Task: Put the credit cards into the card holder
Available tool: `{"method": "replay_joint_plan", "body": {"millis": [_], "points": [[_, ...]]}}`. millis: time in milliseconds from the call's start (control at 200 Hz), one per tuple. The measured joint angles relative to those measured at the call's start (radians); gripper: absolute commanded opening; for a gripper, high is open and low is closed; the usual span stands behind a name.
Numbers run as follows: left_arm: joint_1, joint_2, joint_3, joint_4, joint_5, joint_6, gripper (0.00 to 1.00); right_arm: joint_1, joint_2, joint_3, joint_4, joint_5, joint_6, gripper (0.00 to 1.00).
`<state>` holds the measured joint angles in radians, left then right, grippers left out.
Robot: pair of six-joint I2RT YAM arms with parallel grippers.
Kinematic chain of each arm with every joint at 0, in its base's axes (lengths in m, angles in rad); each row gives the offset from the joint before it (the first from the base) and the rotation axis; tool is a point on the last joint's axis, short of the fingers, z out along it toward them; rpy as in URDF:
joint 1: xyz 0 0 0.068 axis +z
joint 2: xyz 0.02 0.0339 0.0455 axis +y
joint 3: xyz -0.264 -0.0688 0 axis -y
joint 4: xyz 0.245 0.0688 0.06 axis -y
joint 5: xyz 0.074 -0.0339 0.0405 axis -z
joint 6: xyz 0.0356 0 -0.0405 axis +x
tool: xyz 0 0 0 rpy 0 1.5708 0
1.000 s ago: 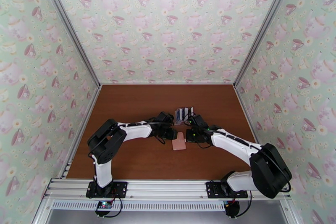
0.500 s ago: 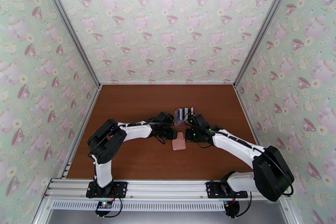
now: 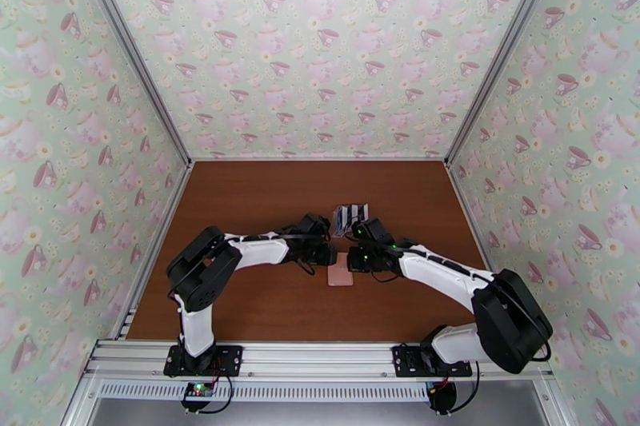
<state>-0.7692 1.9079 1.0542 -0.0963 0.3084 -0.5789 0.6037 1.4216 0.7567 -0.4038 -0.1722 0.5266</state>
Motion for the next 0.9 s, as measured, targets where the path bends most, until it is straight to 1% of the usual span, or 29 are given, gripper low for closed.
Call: {"method": "replay_joint_plan", "body": {"millis": [286, 897], "points": [[0.0, -0.003, -0.019, 0.04, 0.006, -0.017, 0.36, 0.032, 0.049, 0.006, 0.014, -0.001, 0.0, 0.0], [0.0, -0.008, -0.05, 0.095, 0.013, -0.024, 0.36, 0.037, 0.099, 0.036, 0.024, 0.0, 0.003, 0.0]]}}
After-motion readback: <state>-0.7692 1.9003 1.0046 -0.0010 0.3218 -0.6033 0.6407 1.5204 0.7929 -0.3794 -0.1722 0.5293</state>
